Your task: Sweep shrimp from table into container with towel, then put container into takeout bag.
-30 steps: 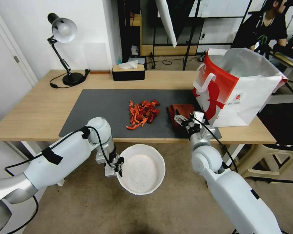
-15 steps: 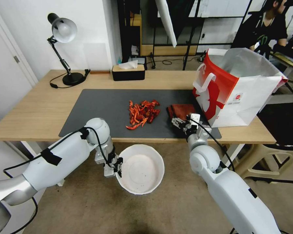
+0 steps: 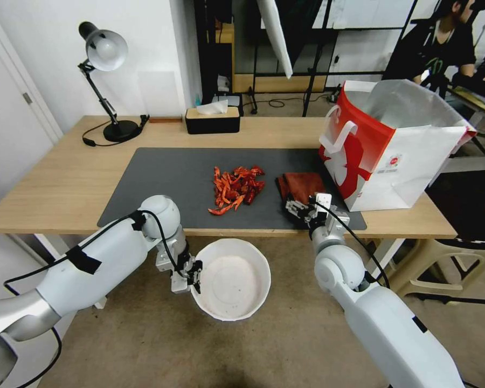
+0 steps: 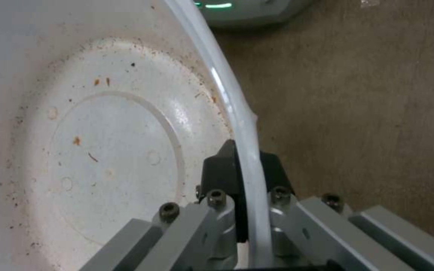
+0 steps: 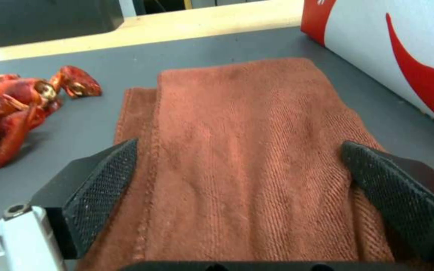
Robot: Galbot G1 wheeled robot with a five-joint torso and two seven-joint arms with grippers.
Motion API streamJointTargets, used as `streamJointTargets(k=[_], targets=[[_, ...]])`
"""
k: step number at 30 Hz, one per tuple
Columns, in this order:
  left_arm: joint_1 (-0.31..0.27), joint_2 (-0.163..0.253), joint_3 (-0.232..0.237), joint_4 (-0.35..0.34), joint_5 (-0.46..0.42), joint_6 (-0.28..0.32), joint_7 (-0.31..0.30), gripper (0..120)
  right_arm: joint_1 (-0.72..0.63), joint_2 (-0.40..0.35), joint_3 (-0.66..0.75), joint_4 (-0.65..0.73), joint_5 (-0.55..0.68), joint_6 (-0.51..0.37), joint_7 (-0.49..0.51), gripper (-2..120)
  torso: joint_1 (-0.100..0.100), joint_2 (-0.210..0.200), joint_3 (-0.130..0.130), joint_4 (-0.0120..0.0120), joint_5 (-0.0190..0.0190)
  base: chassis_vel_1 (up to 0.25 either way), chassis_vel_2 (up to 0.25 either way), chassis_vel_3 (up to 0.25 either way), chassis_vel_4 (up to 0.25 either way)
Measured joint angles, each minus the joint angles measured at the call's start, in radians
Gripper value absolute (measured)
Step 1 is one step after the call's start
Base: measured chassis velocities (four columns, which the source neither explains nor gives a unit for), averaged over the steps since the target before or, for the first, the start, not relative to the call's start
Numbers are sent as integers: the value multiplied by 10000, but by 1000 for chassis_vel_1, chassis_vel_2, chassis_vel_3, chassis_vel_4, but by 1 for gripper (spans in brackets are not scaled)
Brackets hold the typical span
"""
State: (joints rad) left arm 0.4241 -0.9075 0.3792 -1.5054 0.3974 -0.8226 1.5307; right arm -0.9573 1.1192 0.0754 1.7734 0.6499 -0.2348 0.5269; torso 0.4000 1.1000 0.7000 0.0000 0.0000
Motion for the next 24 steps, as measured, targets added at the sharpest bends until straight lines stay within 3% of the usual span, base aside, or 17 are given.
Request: streamJointTargets(k=[12,24], targets=[[22,-18,-18,6,6,0,0,0,94,-86,-125,-95,-7,-48,6,98,0,0,0,0,-1,0,0,0,0],[85,11,-75,7,-12,0,0,0,81,-128,-207,-39,33,-146,37,54,-1,0,0,0,-1,0,0,0,0]])
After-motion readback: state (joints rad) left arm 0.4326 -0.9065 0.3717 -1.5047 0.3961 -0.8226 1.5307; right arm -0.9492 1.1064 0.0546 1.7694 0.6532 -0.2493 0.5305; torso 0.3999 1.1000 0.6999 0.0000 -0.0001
